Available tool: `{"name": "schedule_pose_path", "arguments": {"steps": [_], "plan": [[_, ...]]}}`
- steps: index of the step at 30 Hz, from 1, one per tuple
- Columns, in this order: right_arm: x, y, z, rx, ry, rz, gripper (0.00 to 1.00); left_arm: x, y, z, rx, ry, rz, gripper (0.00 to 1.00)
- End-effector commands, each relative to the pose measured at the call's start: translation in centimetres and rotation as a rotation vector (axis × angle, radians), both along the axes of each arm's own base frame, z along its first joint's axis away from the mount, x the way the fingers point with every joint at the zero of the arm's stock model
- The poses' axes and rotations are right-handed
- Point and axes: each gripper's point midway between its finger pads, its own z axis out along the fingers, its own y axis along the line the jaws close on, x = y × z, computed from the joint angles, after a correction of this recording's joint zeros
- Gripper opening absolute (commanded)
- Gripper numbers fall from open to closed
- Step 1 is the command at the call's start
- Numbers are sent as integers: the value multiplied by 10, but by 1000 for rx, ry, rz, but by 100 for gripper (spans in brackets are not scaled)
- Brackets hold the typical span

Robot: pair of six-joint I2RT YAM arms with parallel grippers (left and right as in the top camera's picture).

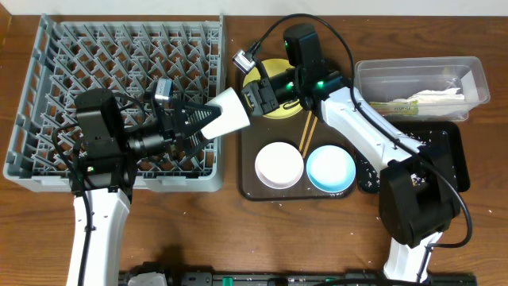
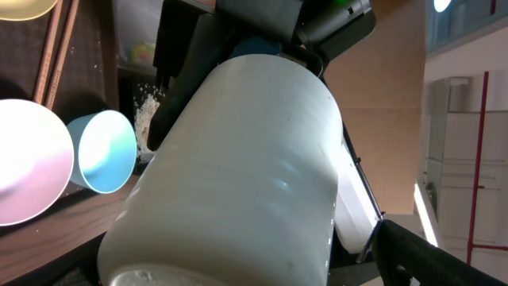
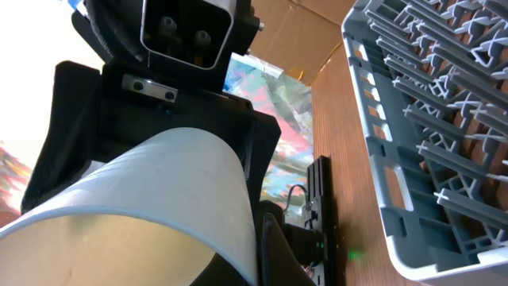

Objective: Sort waste into correct bins and load items into the dishwasher
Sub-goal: 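Grasp the white cup with the left gripper from the right gripper, then lower the white cup into the rack with the left gripper and release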

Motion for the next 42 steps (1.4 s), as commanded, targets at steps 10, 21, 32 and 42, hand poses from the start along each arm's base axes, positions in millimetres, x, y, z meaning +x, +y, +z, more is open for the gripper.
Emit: {"name": "schedule_pose_path", "arguments": {"steps": [10, 21, 32, 42], "plan": [[2, 5, -5, -2, -50, -19, 1, 3, 2, 6, 10, -32, 11, 85], [-1, 6, -4, 5, -47, -4, 1, 9, 5, 2, 32, -30, 47, 67], [-3, 5, -3, 11, -45, 5, 1, 16, 9, -2, 62, -30, 94, 44], [17, -8, -5, 5, -73, -62, 81, 27, 16, -9, 112, -40, 164, 36]]}}
